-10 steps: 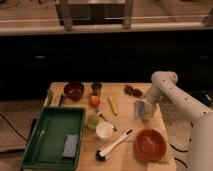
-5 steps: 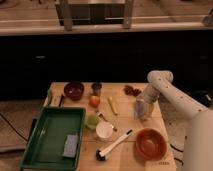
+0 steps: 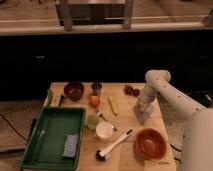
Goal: Place towel in paper cup
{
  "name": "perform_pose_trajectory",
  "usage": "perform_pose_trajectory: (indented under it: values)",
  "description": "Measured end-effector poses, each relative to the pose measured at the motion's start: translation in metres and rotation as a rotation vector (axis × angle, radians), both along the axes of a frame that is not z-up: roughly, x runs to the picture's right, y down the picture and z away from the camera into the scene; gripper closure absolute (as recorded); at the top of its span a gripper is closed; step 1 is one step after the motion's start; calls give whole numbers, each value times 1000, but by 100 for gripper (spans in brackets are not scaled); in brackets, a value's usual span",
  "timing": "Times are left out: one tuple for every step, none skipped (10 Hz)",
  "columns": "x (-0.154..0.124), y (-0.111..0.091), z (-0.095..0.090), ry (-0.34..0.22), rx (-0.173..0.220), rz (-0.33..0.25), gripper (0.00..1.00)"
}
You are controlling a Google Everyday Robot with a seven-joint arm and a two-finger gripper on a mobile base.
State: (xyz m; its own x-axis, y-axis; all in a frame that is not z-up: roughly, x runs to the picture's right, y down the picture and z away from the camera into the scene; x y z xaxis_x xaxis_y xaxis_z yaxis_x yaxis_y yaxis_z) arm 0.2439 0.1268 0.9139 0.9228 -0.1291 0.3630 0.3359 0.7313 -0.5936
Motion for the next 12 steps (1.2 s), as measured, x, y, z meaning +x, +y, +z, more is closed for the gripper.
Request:
perform_pose_trajectory:
  values:
    - [0,2,2,-6,-5,0,88]
    - [0,5,3,-11,-10,3,98]
    - [1,6,4,-14,-13,4,100]
    - [1,7,5,-18,-14,7,100]
    - [3,6,4,-22,-12,11,100]
    - [6,2,1,-26,-4,14,100]
    - [8,-5,-4,-31,4,16,100]
    - [9,-13,-10,-37,16,14,100]
    - [10,-21,-17,-43,25,9,100]
    - [10,-31,-26,-52,36,1,100]
    - [10,-40,-34,-57,45,-9,100]
    - [9,-48,-41,-63,55,-19,100]
